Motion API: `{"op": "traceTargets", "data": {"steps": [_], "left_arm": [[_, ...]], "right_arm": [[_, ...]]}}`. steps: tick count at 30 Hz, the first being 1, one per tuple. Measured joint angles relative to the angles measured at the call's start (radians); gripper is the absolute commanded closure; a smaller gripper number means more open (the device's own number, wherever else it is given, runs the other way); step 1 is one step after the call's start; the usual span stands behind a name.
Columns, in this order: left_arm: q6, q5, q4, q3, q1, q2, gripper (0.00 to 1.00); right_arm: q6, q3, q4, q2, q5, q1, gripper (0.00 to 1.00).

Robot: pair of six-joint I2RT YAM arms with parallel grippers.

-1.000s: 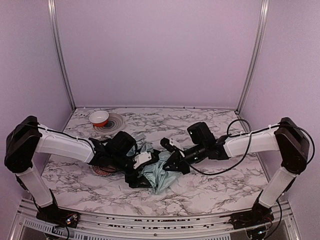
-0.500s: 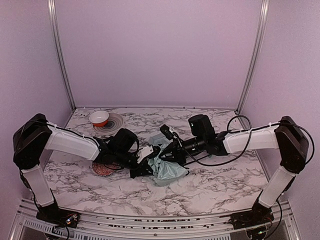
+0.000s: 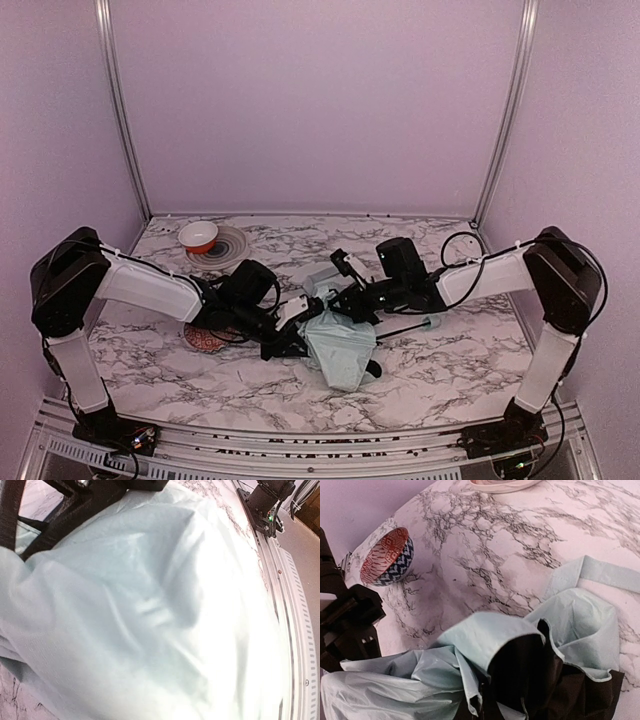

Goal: Put away the umbrella

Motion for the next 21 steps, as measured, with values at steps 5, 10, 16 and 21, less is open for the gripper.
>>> {"op": "traceTargets", "data": {"steps": [5,10,16,21], "left_arm": [[0.011,-0.004,-0.005,0.000,0.000,0.000,0.89],[0.026,-0.042,-0.020,0.000,0.000,0.000,0.43],[0.039,-0.181,-0.081,-0.037,-0.001,-0.071,0.11],[0.130,-0.326,-0.139,-0.064,-0.011,-0.260,0.01]], "right_arm": [[0.005,-0.003,-0.029,0.040,0.046,0.000,1.00],[-0.019,0.107,-0.131,0.130,0.048,0.000,1.00],[-0.064,0.113,-0.212,0.143,0.004,-0.003,1.00],[-0.098,0.142,-0.263,0.176,-0.042,-0.003,1.00]]}}
